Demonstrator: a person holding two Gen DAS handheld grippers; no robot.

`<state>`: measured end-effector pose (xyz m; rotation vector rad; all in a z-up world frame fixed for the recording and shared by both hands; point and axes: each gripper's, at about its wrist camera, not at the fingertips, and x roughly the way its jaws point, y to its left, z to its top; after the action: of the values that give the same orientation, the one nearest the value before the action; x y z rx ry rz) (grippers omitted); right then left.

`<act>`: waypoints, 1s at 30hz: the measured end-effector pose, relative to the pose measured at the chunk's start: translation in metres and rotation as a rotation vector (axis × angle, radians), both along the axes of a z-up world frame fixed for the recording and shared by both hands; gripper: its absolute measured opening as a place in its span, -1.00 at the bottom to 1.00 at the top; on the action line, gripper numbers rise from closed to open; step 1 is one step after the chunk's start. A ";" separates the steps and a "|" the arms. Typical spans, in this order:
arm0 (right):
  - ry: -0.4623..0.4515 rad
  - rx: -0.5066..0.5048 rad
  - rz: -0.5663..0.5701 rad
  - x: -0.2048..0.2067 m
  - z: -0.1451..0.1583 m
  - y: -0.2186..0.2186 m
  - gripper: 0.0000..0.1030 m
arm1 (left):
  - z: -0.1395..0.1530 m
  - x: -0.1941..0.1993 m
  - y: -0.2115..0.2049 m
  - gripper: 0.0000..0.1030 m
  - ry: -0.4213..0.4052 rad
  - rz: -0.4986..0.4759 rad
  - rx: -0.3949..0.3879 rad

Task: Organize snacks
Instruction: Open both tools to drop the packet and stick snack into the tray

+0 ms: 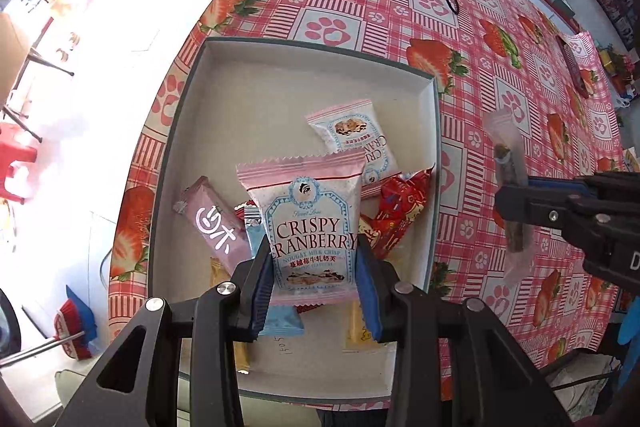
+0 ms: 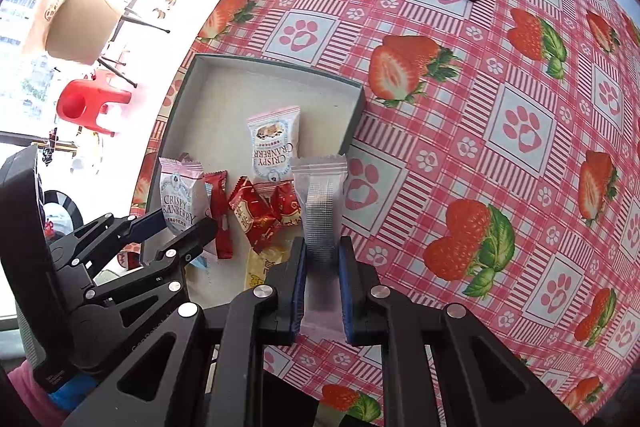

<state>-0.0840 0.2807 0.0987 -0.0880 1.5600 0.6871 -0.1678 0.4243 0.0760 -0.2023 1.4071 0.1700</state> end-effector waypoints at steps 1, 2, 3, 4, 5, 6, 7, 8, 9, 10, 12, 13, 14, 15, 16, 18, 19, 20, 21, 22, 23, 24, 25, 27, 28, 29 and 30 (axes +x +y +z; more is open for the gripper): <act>0.003 0.002 0.011 0.000 -0.001 0.008 -0.68 | -0.003 -0.002 0.004 -0.21 0.008 0.008 0.000; 0.007 0.003 0.021 0.000 -0.002 0.015 -0.68 | -0.006 -0.003 0.007 -0.21 0.017 0.012 0.000; 0.011 0.002 0.031 0.000 -0.004 0.023 -0.68 | -0.008 -0.004 0.010 -0.20 0.025 0.016 0.002; 0.013 0.001 0.041 0.001 -0.005 0.030 -0.68 | -0.010 -0.005 0.012 -0.20 0.031 0.020 0.003; 0.016 0.000 0.050 0.000 -0.006 0.036 -0.68 | -0.012 -0.006 0.014 -0.20 0.037 0.023 0.003; 0.020 -0.001 0.057 0.001 -0.008 0.042 -0.68 | -0.014 -0.007 0.015 -0.20 0.042 0.026 0.000; 0.023 -0.003 0.064 0.001 -0.010 0.047 -0.68 | -0.016 -0.007 0.016 -0.20 0.046 0.026 -0.006; 0.027 -0.007 0.070 0.001 -0.012 0.052 -0.68 | -0.017 -0.007 0.017 -0.18 0.046 0.025 -0.011; 0.034 -0.012 0.073 0.001 -0.014 0.056 -0.68 | -0.016 -0.007 0.018 -0.14 0.038 0.025 -0.012; 0.041 -0.015 0.076 0.002 -0.015 0.060 -0.68 | -0.015 -0.008 0.018 -0.08 0.026 0.023 -0.011; 0.046 -0.026 0.086 0.002 -0.018 0.065 -0.67 | -0.011 -0.008 0.018 0.49 0.000 0.020 0.000; 0.045 -0.034 0.093 0.002 -0.019 0.067 -0.57 | -0.008 -0.009 0.019 0.61 -0.011 0.022 0.013; 0.041 -0.040 0.098 0.001 -0.019 0.067 -0.46 | -0.006 -0.009 0.020 0.62 -0.018 0.025 0.024; 0.036 -0.047 0.100 0.000 -0.018 0.068 -0.07 | -0.007 -0.009 0.021 0.64 -0.011 0.028 0.030; 0.027 -0.053 0.099 0.000 -0.018 0.068 0.33 | -0.009 -0.008 0.022 0.67 0.008 0.032 0.028; 0.009 -0.059 0.101 -0.001 -0.015 0.067 0.40 | -0.015 -0.007 0.024 0.73 0.040 0.042 0.035; 0.005 -0.070 0.104 -0.001 -0.014 0.068 0.40 | -0.016 -0.007 0.024 0.75 0.047 0.045 0.050; -0.001 -0.083 0.107 -0.001 -0.014 0.068 0.40 | -0.016 -0.007 0.024 0.76 0.049 0.047 0.070; -0.012 -0.095 0.109 -0.001 -0.013 0.068 0.44 | -0.017 -0.008 0.024 0.78 0.054 0.049 0.095; -0.025 -0.107 0.111 -0.002 -0.012 0.068 0.72 | -0.017 -0.008 0.024 0.78 0.059 0.052 0.119; -0.052 -0.127 0.113 -0.003 -0.010 0.067 0.82 | -0.016 -0.008 0.024 0.78 0.063 0.053 0.139; -0.085 -0.139 0.115 -0.003 -0.008 0.066 0.91 | -0.016 -0.008 0.025 0.79 0.063 0.051 0.151; -0.108 -0.142 0.117 -0.003 -0.005 0.066 0.92 | -0.015 -0.009 0.026 0.79 0.059 0.053 0.149; -0.131 -0.156 0.123 -0.003 -0.003 0.064 0.99 | -0.014 -0.010 0.029 0.79 0.058 0.063 0.119; -0.144 -0.162 0.126 -0.003 -0.002 0.064 0.99 | -0.013 -0.010 0.030 0.79 0.063 0.066 0.110; -0.153 -0.167 0.131 -0.003 -0.001 0.064 0.99 | -0.013 -0.009 0.030 0.79 0.070 0.069 0.109; -0.160 -0.170 0.136 -0.003 -0.001 0.064 0.99 | -0.014 -0.009 0.030 0.79 0.077 0.069 0.112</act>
<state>-0.0871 0.3443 0.0980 -0.3702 1.4648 0.6359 -0.1768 0.4547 0.0624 -0.1535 1.4636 0.3157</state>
